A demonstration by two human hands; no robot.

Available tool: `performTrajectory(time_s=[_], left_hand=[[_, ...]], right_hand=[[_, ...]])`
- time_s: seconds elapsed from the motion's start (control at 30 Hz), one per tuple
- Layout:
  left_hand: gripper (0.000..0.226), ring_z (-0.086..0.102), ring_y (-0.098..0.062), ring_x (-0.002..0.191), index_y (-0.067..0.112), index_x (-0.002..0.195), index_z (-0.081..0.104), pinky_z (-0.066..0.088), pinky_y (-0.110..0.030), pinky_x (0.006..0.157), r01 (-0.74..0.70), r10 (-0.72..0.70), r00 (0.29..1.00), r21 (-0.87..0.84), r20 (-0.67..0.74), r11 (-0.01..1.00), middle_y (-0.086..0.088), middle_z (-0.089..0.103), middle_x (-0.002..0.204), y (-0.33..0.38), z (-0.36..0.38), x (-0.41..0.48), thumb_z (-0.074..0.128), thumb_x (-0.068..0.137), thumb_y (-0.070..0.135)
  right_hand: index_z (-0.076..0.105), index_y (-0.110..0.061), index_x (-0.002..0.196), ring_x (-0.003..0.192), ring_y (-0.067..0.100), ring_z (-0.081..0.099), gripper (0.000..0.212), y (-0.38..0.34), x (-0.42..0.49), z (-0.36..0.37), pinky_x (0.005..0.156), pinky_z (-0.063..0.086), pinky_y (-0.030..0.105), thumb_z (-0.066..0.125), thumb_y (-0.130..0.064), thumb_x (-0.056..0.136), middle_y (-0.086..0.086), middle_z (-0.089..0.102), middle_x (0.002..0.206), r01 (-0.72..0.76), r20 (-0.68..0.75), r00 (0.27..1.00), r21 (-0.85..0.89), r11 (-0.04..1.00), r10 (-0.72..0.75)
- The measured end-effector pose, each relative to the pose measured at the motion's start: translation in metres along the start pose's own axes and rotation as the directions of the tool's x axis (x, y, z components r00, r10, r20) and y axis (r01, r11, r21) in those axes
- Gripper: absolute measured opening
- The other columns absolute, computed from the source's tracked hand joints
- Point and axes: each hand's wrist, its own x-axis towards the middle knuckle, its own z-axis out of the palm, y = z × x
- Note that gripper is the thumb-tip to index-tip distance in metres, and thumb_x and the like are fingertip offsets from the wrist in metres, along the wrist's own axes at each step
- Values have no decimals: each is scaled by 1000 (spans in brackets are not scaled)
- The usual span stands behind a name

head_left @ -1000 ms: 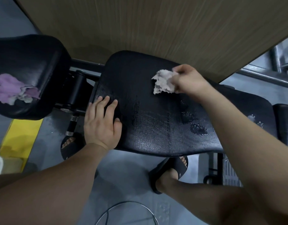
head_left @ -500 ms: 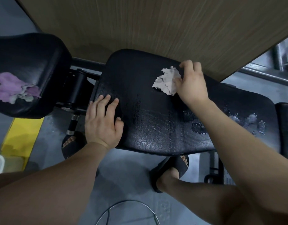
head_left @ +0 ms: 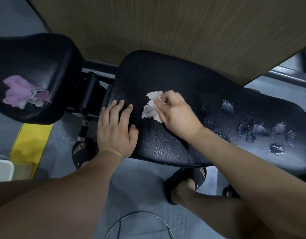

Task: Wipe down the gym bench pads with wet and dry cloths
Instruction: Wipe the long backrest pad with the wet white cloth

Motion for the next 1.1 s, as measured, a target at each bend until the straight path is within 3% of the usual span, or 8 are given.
performTrajectory(time_s=[0.07,0.23,0.4,0.6,0.8,0.9,1.0,1.1], left_hand=[[58,35,-31,145,13,142,54,21,-52,122,2,-2,1000,-2,-1,1000,-11,48,148,0,0,-1,49,85,28],[58,33,-29,146,14,142,53,18,-49,124,8,-8,1000,-10,4,1000,-9,47,149,1,1,-1,49,86,28],[58,34,-30,146,14,142,54,19,-50,123,-1,1,1000,-4,-2,1000,-10,47,149,-1,0,-1,49,86,27],[57,34,-31,145,14,141,54,19,-49,124,-3,3,1000,-16,-11,1000,-11,48,148,0,0,-1,49,86,26],[57,35,-32,144,13,141,54,19,-49,123,-11,11,1000,-18,-12,1000,-12,48,148,-1,-1,-3,51,86,25],[55,36,-31,144,13,140,55,20,-49,123,-17,16,1000,-23,-22,1000,-12,49,147,-1,1,-3,52,87,24],[55,35,-31,144,13,141,55,21,-50,123,-10,9,1000,-26,-18,1000,-12,49,147,-2,2,-3,51,87,24],[55,34,-31,145,13,141,54,21,-49,123,-8,7,1000,-25,-2,1000,-12,48,148,-2,1,-2,50,88,25]], right_hand=[[65,-5,114,96,25,50,31,17,11,-8,79,50,37,52,-30,101,11,58,109,-7,8,1000,-43,999,7],[65,-1,106,96,39,54,18,34,37,-16,76,49,40,54,-11,96,20,55,108,-337,-152,936,-118,934,318],[67,2,115,85,33,55,47,-25,4,-6,69,52,38,51,-40,100,15,55,100,-48,-14,999,-42,998,47],[68,-2,109,89,36,55,21,0,5,-9,73,53,46,57,-16,99,15,56,101,-292,-153,947,-50,955,281],[68,-7,128,84,31,56,33,-58,-41,-1,77,50,39,62,-9,95,10,59,101,68,10,998,73,995,-69],[72,-4,113,87,28,55,20,-14,-32,-6,84,54,42,60,-10,98,10,60,93,-115,-166,980,2,993,114],[69,-2,119,78,34,55,27,-17,-33,-3,68,53,44,58,-8,95,13,56,93,-321,-216,928,-43,946,305],[65,-2,128,79,34,55,38,-55,-58,8,70,51,42,61,-4,91,14,57,100,-129,-94,987,-27,991,126]])
